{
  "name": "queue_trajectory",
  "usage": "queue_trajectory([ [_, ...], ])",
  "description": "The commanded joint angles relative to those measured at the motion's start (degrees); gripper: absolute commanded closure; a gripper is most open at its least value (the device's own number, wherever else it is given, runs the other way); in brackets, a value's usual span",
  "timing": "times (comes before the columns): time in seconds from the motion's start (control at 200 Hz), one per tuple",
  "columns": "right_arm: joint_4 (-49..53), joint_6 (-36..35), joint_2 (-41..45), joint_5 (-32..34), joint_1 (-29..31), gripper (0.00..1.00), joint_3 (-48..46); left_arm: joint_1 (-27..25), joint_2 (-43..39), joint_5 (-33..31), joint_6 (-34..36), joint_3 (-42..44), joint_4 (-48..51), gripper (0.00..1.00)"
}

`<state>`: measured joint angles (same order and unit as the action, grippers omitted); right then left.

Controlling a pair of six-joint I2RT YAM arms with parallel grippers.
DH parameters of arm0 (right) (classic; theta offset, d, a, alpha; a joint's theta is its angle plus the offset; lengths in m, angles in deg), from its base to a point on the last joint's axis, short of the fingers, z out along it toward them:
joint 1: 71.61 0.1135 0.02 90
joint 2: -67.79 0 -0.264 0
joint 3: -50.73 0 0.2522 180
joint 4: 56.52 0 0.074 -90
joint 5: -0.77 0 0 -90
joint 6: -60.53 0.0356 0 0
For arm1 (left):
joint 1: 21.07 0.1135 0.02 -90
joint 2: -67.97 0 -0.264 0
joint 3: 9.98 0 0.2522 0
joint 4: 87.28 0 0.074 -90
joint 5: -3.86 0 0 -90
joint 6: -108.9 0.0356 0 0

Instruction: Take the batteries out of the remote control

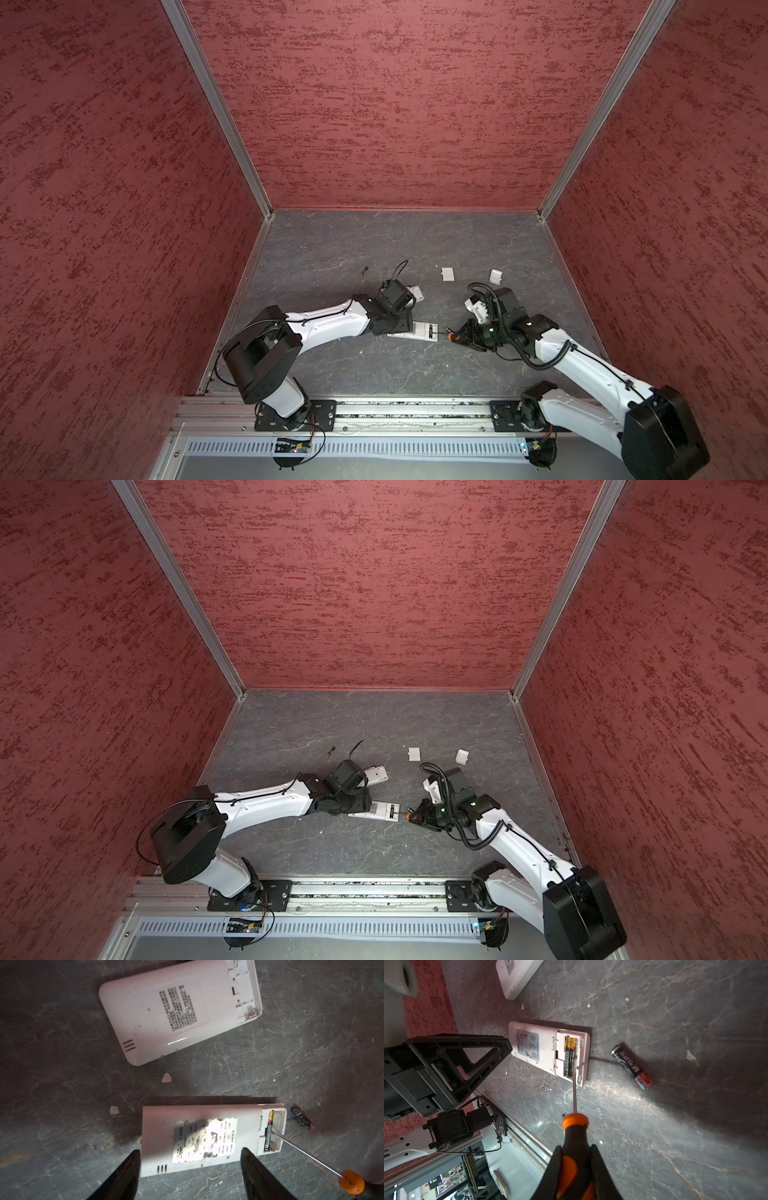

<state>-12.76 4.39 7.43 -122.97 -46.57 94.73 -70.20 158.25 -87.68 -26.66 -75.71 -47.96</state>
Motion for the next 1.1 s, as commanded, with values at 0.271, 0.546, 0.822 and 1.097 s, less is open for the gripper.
queue_trajectory([
  [0.271, -6.4, 2.2, -0.8, -3.2, 2.8, 1.00, -1.4, 0.5, -0.9, -0.4, 0.6, -0.2, 0.8, 0.25],
  [0.546, -7.3, 2.8, -1.0, -3.0, 3.5, 1.00, -1.8, 0.6, -2.8, -3.5, 1.4, 0.1, 4.5, 0.25],
  [0.822, -8.5, 3.1, -1.0, -3.2, 3.9, 1.00, -2.4, 2.0, -2.5, -5.2, 4.5, -1.1, 5.7, 0.24],
  [1.097, -10.0, 3.8, -0.8, -3.5, 4.1, 1.00, -3.4, 2.1, 3.3, -5.4, 7.2, -2.6, 6.1, 0.25],
])
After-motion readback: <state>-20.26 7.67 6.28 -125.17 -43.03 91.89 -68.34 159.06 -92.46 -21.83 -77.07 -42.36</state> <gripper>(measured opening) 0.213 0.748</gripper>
